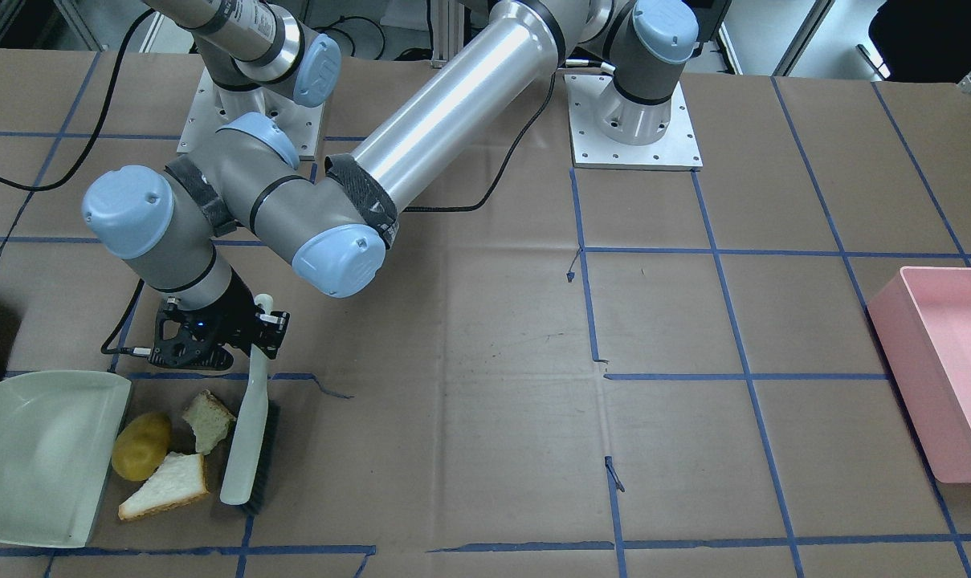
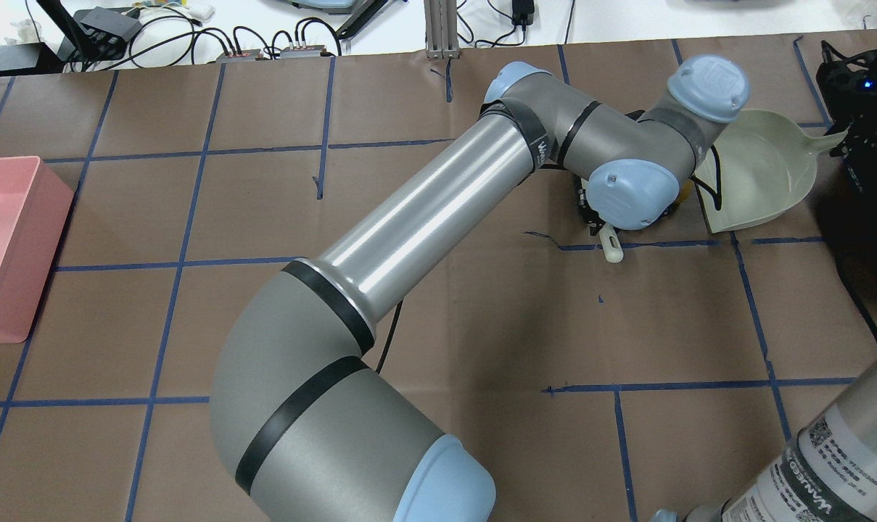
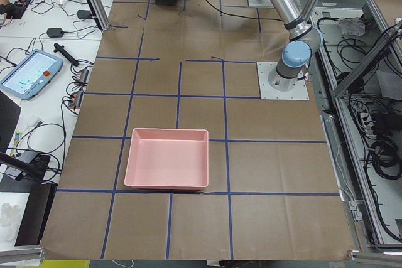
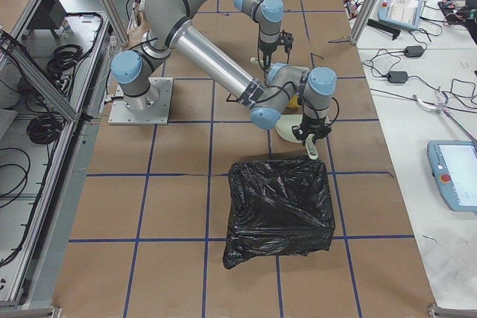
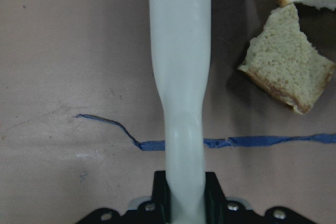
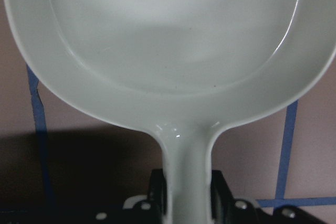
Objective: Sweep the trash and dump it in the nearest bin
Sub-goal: 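Lower the brush behind the bread and potato with the left gripper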
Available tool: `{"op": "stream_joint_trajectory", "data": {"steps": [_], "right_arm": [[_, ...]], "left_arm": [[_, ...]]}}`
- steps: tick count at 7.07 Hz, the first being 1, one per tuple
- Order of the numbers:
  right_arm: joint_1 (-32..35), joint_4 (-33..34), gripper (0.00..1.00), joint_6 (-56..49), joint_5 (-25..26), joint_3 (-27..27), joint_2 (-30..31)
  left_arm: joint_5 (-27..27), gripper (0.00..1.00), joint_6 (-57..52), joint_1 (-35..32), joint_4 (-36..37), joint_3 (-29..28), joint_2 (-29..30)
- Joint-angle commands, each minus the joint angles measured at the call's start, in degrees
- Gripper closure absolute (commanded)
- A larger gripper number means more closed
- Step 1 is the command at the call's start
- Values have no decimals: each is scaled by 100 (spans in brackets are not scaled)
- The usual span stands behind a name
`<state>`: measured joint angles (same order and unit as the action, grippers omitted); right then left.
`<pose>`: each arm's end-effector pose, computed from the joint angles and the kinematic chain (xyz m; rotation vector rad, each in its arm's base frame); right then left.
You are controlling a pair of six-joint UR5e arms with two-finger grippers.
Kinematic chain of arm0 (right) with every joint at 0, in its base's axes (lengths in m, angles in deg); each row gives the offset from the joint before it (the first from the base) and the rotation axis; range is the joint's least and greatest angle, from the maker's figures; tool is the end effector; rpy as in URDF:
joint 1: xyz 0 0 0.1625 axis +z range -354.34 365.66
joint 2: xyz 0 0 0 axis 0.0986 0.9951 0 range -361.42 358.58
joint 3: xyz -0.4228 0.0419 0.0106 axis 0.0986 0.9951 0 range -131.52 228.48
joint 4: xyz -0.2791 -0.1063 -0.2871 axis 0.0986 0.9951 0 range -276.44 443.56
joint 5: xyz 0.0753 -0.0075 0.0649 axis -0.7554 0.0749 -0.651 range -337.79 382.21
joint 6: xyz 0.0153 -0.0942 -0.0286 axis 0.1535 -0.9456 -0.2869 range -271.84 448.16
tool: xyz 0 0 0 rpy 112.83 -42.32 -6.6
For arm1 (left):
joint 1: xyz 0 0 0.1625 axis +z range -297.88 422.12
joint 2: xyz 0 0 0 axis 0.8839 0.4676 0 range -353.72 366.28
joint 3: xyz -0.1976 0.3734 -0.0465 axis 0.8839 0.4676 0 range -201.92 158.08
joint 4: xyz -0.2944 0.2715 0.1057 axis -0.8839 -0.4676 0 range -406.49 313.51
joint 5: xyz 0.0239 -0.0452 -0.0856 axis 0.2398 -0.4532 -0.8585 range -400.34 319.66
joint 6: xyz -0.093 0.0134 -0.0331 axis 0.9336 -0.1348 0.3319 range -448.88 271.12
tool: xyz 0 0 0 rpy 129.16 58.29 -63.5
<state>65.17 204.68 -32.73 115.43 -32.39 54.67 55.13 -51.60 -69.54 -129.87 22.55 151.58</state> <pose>-0.2467 -0.6708 0.2631 2.1397 -2.1314 -0.0409 -0.6443 -0.5378 0.2334 0.1199 3.0305 -0.0276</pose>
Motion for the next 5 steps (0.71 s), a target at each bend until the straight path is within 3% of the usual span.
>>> {"op": "stream_joint_trajectory", "data": {"steps": [1,5], "right_arm": [[-1,-53,100,21,3,10,7],[8,-70,100,30,-6,10,33]], "left_arm": [[-98,100,364,-175,59,-314,287],[-800,100,437,-359,59,-992,622]]}}
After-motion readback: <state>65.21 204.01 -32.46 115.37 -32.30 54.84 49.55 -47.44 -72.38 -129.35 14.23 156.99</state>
